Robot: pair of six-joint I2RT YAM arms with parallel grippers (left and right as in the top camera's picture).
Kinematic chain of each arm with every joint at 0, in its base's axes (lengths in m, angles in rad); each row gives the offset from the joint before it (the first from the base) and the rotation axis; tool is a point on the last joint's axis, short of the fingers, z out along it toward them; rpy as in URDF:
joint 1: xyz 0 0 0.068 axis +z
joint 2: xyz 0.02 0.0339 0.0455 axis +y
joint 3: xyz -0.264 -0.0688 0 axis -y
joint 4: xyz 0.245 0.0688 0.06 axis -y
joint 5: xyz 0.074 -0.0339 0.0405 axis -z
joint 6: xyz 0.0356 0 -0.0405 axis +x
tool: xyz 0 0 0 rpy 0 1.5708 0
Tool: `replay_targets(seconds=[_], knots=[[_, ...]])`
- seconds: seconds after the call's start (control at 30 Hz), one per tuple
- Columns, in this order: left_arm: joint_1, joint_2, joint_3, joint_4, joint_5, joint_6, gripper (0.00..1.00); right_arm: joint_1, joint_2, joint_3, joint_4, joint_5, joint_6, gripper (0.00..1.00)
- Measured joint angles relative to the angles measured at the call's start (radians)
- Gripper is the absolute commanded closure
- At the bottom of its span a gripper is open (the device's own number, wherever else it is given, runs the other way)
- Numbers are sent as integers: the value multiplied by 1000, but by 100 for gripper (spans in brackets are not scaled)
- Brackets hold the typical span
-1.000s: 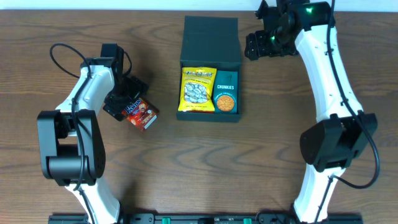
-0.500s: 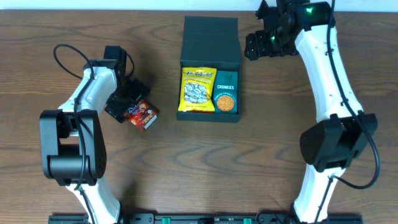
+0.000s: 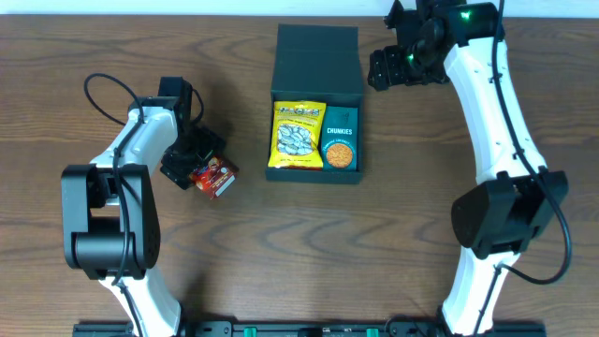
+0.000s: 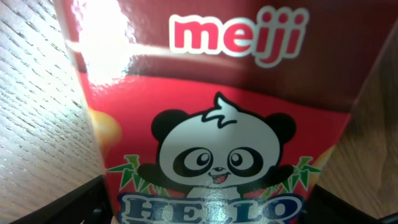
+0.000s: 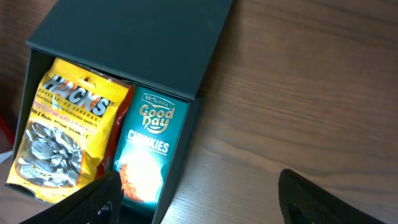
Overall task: Pack container
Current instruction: 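Grasp the red Hello Panda box with the left gripper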
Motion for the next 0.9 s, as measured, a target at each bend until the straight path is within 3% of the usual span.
replay_targets(seconds=[0.37,0.57,0.9], knots=[[0,0,0,15,-8,0,13,0,0,0,0,0,0,20],[0,0,0,15,-8,6,28,0,0,0,0,0,0,20],[-1,0,0,26,-8,28,37,0,0,0,2,0,0,20]])
